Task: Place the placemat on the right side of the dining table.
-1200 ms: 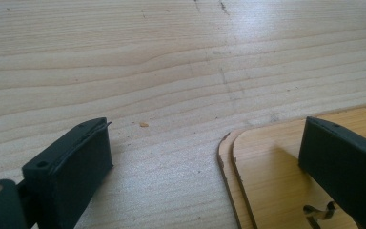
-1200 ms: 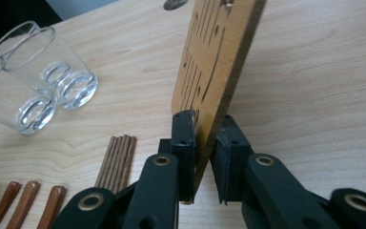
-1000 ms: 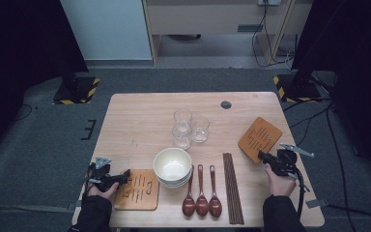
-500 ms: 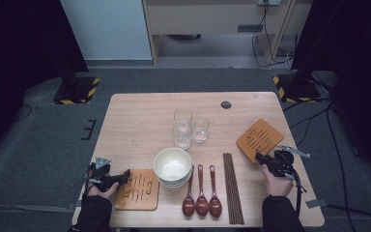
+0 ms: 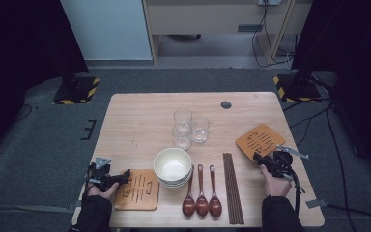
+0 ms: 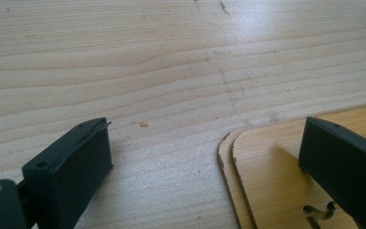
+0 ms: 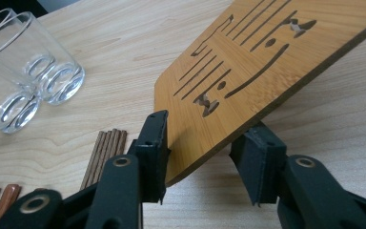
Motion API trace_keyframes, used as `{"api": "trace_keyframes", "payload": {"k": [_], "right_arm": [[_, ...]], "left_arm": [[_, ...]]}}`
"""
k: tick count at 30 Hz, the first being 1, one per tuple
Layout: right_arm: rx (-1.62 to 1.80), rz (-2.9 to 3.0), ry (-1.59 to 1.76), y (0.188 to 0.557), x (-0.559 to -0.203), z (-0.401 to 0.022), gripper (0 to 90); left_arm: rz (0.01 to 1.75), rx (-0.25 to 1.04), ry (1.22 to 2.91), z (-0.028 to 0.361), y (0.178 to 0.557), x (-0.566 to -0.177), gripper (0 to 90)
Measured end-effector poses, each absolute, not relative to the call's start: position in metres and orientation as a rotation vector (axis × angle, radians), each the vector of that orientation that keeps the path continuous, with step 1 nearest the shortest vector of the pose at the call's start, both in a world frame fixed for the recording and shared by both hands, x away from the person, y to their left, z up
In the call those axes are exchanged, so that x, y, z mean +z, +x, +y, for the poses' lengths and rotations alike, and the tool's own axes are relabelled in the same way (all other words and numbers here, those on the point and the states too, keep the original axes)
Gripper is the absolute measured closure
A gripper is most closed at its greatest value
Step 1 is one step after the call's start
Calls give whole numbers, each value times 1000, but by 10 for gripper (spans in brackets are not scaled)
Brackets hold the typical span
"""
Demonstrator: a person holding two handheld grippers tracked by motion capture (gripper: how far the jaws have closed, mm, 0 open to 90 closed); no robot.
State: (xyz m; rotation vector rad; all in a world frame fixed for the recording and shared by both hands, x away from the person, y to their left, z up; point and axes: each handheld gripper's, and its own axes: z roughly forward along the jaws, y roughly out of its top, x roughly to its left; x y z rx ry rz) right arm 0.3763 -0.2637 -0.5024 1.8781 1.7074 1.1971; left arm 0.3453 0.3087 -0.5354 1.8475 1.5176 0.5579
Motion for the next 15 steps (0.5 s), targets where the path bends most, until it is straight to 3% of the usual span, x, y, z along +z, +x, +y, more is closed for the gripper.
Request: {"api": "trace_keyframes", "payload": {"k": [15], "right_arm": [[1209,1686,1909,380,-506,-266,471]], "left_arm": [[1517,558,1848,309,345,-535,25]]}}
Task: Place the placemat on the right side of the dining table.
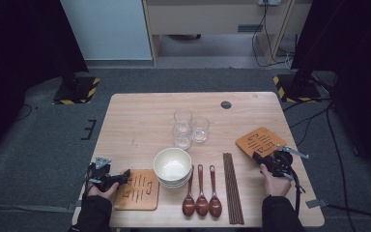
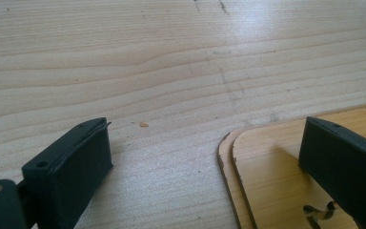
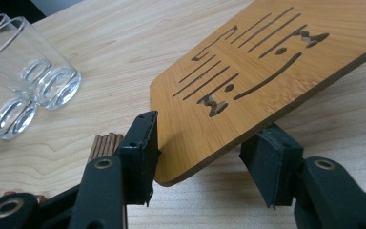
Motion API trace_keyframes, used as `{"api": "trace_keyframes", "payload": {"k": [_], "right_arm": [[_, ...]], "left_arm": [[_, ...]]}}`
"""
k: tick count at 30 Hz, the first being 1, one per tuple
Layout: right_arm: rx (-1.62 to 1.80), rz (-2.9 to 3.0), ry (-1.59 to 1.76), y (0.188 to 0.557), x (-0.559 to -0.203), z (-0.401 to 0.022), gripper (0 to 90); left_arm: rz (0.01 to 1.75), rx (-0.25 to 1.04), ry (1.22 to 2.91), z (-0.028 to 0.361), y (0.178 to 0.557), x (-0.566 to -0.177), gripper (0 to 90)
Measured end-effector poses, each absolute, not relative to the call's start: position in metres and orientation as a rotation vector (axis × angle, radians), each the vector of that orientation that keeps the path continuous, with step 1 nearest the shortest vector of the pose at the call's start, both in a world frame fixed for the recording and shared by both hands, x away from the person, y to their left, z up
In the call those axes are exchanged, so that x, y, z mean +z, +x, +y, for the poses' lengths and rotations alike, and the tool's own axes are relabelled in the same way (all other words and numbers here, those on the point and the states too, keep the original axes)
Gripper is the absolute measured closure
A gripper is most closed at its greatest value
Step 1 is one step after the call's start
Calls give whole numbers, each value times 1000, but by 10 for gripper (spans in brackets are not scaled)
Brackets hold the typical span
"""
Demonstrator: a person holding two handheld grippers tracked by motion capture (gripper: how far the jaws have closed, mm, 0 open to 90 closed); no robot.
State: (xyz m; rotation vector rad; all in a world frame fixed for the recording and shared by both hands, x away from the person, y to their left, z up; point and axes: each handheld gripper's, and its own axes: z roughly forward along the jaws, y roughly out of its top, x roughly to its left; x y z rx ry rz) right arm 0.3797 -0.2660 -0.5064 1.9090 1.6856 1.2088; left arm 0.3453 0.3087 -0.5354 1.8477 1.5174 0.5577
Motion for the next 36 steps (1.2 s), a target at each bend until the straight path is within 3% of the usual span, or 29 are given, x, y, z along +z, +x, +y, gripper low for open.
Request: {"api": "trace_keyframes", "payload": {"k": [36], "right_arm": [[1101,1804,1821,382,-510,-263,305]], "left_arm": [[1517,557,1848,309,345,-535,25]]}}
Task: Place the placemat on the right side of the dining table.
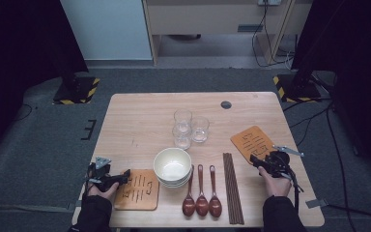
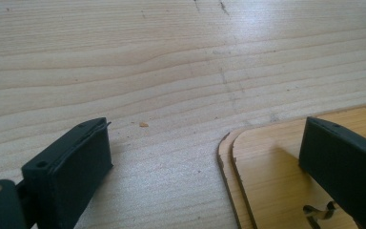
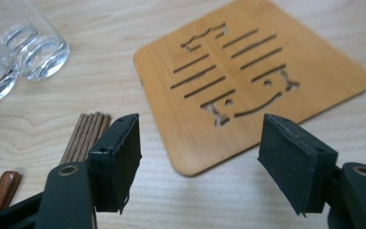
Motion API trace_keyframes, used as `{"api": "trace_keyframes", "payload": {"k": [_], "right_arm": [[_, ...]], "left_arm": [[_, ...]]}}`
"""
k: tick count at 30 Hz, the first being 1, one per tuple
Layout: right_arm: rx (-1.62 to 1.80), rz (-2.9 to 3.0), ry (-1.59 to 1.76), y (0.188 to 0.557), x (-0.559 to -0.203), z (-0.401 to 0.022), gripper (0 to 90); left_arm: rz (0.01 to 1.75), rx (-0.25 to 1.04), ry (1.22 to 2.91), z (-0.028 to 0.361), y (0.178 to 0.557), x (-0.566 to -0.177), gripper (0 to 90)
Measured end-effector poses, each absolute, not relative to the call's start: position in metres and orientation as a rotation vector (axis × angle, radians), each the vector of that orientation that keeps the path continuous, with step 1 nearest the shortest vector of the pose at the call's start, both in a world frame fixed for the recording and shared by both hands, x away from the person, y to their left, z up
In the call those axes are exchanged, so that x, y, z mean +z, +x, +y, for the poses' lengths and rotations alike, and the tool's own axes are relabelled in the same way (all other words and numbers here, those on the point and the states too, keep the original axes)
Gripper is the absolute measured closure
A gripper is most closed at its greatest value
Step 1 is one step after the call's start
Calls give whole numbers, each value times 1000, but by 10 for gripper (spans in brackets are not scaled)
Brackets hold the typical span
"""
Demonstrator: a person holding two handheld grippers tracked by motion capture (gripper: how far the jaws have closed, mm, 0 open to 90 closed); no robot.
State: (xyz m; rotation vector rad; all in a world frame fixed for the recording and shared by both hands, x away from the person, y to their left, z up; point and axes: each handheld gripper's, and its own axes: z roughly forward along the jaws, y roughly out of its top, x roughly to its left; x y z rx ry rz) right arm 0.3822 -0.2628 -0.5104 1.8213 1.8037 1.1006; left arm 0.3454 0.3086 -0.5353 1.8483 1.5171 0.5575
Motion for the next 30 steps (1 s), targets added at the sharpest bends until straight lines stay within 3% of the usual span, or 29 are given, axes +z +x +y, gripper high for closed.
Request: {"api": "trace_keyframes", "payload": {"k": [15,30], "right_arm": [[1004,1902,1553,407,-490,-281,268],[979,1938,1505,431,-495,-292,291]], "left_arm": [[1517,557,1849,309,345,-535,24],[1516,555,1847,309,345,-535,22]]}}
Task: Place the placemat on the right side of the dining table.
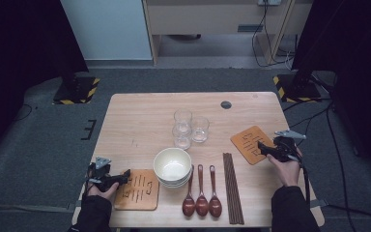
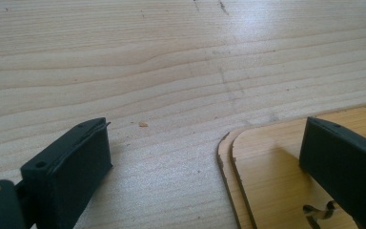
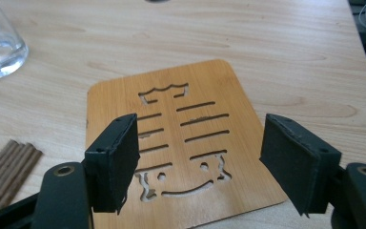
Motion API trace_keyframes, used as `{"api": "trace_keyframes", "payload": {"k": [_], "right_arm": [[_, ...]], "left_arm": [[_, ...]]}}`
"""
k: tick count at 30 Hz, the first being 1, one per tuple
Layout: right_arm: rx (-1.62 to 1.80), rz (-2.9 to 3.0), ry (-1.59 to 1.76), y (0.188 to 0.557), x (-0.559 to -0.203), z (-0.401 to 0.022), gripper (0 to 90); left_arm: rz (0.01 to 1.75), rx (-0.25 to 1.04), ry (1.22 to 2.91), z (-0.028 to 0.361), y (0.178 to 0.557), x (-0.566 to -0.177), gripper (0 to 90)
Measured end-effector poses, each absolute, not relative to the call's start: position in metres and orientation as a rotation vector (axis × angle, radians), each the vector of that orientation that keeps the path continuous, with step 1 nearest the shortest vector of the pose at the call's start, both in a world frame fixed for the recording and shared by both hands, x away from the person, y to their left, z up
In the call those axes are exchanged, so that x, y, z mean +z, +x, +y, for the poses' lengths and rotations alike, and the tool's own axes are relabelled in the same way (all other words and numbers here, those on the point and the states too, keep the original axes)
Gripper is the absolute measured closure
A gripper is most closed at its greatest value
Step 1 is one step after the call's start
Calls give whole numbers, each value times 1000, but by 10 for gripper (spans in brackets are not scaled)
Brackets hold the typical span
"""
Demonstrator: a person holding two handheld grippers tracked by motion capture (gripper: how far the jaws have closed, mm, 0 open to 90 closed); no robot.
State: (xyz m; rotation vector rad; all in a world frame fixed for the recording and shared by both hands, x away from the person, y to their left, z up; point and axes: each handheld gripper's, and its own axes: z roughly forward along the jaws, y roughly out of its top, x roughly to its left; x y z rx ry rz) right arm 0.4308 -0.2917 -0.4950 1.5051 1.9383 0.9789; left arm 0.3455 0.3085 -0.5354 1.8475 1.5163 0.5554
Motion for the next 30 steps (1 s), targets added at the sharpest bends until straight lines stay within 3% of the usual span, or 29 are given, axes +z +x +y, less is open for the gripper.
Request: {"api": "trace_keyframes", "payload": {"k": [30], "right_arm": [[843,2142,1442,463,-526,-269,368]], "left_arm": [[1515,555,1848,309,345,-535,21]]}}
